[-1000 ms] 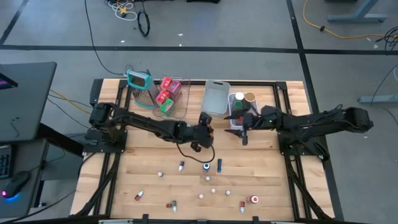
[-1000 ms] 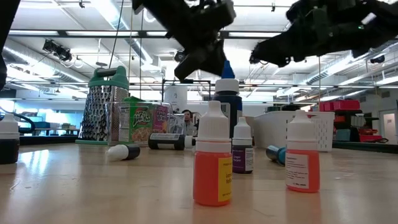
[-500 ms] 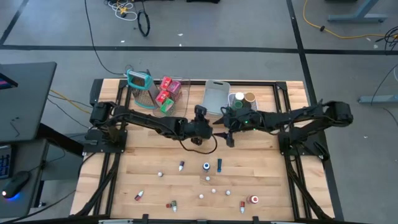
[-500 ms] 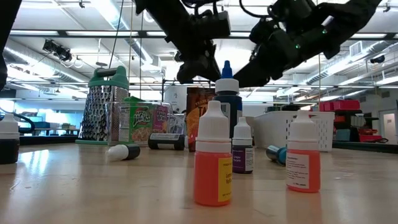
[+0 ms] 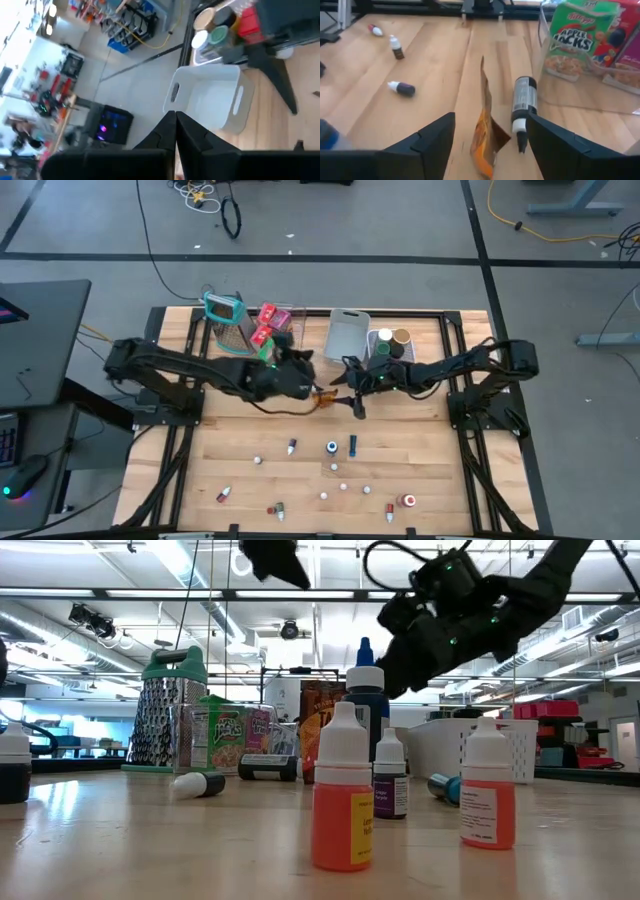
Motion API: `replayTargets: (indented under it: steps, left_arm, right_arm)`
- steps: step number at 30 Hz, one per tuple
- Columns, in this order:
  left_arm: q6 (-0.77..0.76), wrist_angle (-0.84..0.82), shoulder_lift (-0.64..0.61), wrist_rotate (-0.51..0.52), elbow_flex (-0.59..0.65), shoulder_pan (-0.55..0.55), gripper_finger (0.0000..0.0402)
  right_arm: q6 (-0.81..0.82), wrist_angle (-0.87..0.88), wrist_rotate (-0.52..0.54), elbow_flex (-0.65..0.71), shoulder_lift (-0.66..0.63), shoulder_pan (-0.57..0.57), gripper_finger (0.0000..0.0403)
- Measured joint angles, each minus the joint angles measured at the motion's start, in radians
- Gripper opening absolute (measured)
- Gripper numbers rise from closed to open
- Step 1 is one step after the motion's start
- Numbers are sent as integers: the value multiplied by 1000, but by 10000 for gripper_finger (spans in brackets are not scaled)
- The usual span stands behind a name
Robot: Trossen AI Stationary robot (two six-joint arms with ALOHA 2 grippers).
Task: Pick & Place Kitchen Items
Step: Put the orange spice pack into the white bin
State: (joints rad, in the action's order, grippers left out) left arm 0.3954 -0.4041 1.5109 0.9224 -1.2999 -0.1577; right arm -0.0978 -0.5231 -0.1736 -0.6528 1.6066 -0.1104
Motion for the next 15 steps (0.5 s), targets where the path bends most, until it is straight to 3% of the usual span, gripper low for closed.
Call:
replayTargets:
  steps: [6, 15]
  left_arm:
    - [-144, -98, -91, -17, 1, 2, 6]
    - [-170, -96, -104, -36, 0, 2, 40]
  right_arm:
    - [-16, 17, -2, -89, 112, 0, 194]
    - [-15, 54, 0, -148, 150, -10, 33]
